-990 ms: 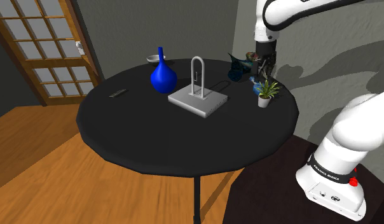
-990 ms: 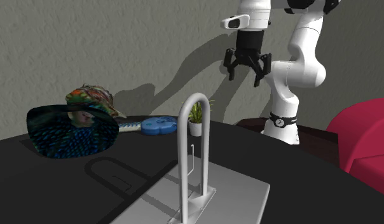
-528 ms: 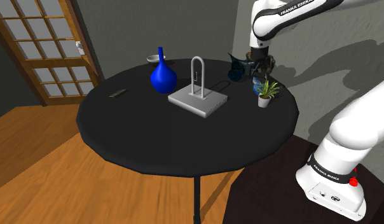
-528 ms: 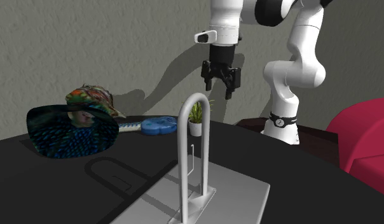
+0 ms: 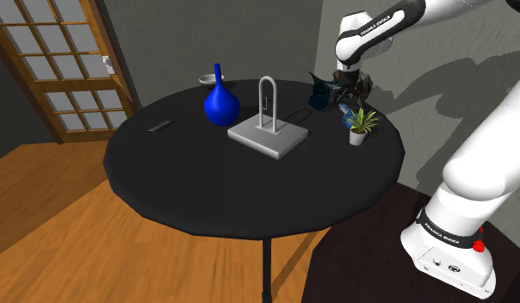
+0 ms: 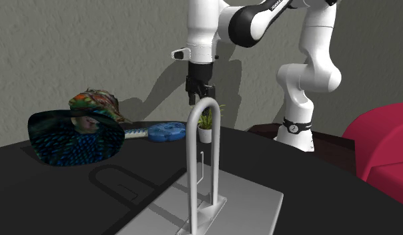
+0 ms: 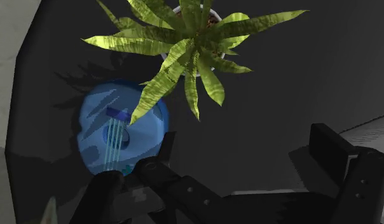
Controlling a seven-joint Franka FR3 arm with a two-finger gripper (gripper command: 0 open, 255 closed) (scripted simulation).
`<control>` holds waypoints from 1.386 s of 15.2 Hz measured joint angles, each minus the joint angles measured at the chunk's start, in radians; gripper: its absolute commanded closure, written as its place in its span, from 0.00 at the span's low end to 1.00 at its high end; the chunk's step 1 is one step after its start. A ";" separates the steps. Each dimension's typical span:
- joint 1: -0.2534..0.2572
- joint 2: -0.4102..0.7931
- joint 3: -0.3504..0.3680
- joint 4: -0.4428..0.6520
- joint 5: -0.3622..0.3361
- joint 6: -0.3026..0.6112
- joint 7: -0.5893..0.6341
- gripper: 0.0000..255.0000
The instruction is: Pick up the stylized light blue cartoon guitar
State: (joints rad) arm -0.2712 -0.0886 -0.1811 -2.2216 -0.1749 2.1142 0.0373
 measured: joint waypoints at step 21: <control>-0.206 0.604 -0.107 0.537 0.167 0.161 -0.004 0.00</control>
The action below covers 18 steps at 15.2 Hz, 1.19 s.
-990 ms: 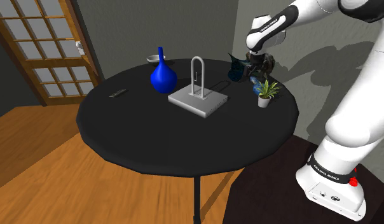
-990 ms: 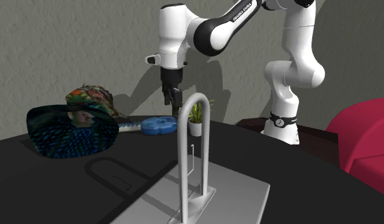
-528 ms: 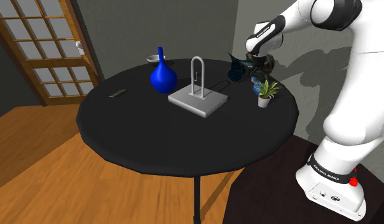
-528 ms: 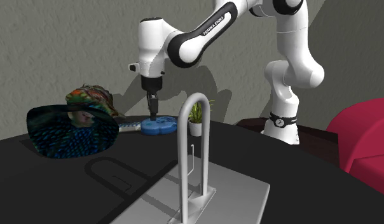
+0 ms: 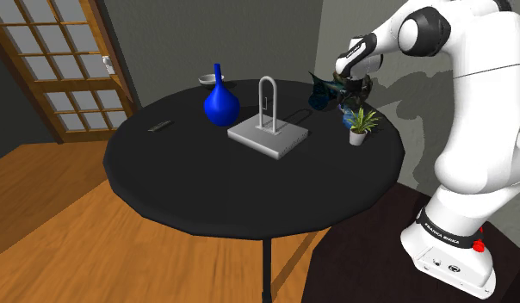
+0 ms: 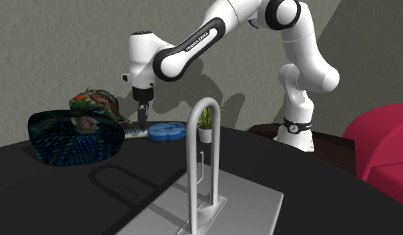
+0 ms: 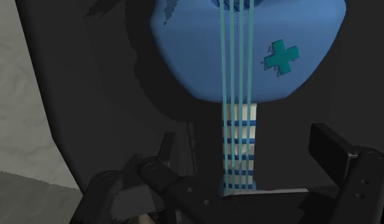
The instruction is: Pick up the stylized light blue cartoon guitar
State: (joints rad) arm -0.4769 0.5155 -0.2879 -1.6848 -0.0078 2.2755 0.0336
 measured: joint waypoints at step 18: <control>-0.007 0.044 0.006 -0.017 0.010 0.062 0.002 1.00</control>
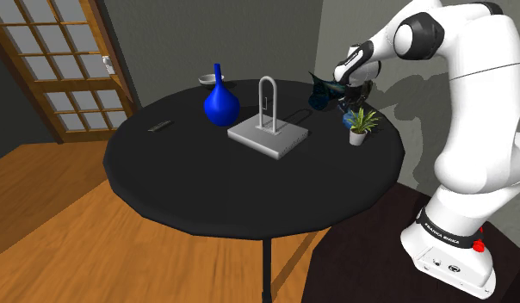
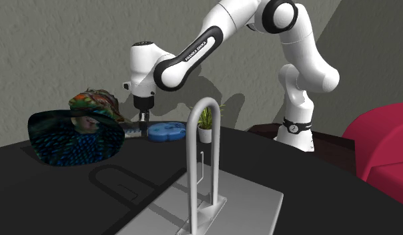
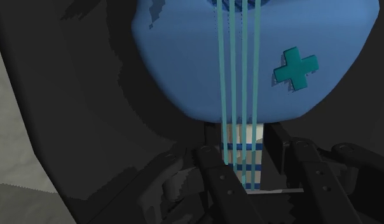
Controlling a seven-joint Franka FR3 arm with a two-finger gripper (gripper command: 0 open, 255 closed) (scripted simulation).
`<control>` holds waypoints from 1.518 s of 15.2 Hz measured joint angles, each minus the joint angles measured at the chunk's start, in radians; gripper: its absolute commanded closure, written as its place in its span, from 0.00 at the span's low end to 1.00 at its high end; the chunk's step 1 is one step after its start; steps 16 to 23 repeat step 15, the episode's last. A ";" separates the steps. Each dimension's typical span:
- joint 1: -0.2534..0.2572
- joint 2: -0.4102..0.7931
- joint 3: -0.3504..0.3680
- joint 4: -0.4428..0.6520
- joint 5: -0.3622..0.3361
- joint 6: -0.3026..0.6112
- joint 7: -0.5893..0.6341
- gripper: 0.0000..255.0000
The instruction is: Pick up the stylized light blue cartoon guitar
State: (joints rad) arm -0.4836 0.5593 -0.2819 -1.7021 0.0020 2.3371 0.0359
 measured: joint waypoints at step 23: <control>0.010 -0.092 -0.014 0.055 -0.019 -0.146 -0.005 1.00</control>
